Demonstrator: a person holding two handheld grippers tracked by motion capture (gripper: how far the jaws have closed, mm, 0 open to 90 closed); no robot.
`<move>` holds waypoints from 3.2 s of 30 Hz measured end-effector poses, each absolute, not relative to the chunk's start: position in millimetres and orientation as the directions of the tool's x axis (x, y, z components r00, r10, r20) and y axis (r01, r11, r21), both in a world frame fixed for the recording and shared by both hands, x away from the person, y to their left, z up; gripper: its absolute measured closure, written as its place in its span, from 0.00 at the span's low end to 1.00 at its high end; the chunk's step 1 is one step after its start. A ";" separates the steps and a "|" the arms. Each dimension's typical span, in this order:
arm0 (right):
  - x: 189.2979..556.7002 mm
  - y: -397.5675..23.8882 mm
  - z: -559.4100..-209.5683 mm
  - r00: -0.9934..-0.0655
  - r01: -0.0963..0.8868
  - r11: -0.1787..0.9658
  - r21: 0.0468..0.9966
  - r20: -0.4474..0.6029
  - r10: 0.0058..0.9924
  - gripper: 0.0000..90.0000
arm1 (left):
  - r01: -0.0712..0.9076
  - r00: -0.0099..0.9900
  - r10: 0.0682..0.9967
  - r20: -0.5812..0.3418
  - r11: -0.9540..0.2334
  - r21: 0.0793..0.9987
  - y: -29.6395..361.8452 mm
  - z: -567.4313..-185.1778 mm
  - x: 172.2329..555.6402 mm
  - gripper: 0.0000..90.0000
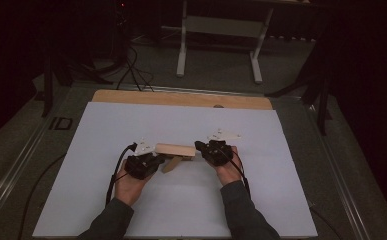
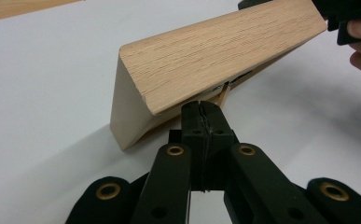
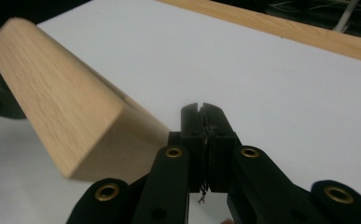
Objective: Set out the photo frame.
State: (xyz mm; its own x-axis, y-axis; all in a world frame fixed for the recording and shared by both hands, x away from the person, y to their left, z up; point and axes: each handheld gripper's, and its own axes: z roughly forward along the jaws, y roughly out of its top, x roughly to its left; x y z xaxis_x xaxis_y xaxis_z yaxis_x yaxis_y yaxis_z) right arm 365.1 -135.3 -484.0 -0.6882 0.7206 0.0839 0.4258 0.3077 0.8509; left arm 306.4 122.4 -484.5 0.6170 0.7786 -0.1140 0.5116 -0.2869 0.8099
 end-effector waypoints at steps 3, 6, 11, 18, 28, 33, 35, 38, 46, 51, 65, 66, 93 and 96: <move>366.4 -134.1 -481.2 -0.694 0.425 0.299 0.855 0.095 0.714 0.98 | 0.514 0.616 0.779 -0.115 -0.287 0.809 122.4 -484.8 306.9 0.99; 367.8 -130.6 -478.6 -0.708 0.423 0.302 0.854 0.103 0.698 0.98 | 0.517 0.612 0.782 -0.118 -0.282 0.808 122.9 -484.9 307.9 0.99; 368.3 -130.2 -479.0 -0.715 0.423 0.309 0.852 0.104 0.692 0.98 | 0.524 0.605 0.786 -0.127 -0.273 0.806 124.0 -485.7 309.7 0.99; 368.1 -131.9 -478.6 -0.722 0.423 0.320 0.847 0.103 0.684 0.98 | 0.537 0.601 0.788 -0.135 -0.274 0.798 122.4 -489.6 313.8 0.99; 364.6 -131.8 -477.8 -0.735 0.412 0.338 0.846 0.090 0.672 0.98 | 0.546 0.589 0.796 -0.140 -0.264 0.795 122.3 -491.0 316.0 0.99; 362.8 -131.3 -477.7 -0.743 0.403 0.345 0.847 0.083 0.664 0.98 | 0.543 0.590 0.795 -0.141 -0.262 0.798 122.6 -489.0 315.8 0.99; 362.1 -131.3 -477.8 -0.745 0.403 0.346 0.847 0.084 0.662 0.98 | 0.538 0.593 0.793 -0.139 -0.262 0.801 121.8 -487.2 315.1 0.99; 360.8 -130.9 -477.9 -0.747 0.399 0.349 0.848 0.080 0.660 0.98 | 0.534 0.597 0.790 -0.138 -0.262 0.804 120.5 -485.6 314.7 0.99; 358.7 -131.2 -478.3 -0.749 0.395 0.353 0.848 0.075 0.658 0.98 | 0.528 0.606 0.784 -0.135 -0.269 0.806 116.1 -484.9 313.9 0.99; 357.3 -131.5 -478.2 -0.748 0.395 0.353 0.848 0.074 0.659 0.98 | 0.522 0.615 0.777 -0.133 -0.275 0.807 111.5 -484.1 313.0 0.99; 354.9 -133.1 -479.2 -0.756 0.388 0.369 0.844 0.062 0.652 0.99 | 0.517 0.628 0.767 -0.134 -0.281 0.809 105.4 -483.8 312.0 0.99; 354.9 -133.1 -479.2 -0.756 0.388 0.369 0.844 0.062 0.652 0.99 | 0.517 0.628 0.767 -0.134 -0.281 0.809 105.4 -483.8 312.0 0.99; 352.8 -129.1 -482.5 -0.768 0.398 0.375 0.837 0.081 0.635 0.99 | 0.513 0.631 0.766 -0.124 -0.292 0.807 103.2 -484.2 312.8 0.99; 352.1 -129.3 -482.6 -0.768 0.399 0.376 0.836 0.081 0.635 0.99 | 0.510 0.634 0.764 -0.120 -0.296 0.808 101.6 -484.7 312.4 0.99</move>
State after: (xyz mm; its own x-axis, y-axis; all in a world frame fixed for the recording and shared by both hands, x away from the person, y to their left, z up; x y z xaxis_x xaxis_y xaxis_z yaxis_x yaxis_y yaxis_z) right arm 352.1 -129.3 -482.6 -0.7682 0.6350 0.0812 0.3990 0.3758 0.8364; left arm 312.4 101.6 -484.7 0.6343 0.7636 -0.1204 0.5099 -0.2963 0.8076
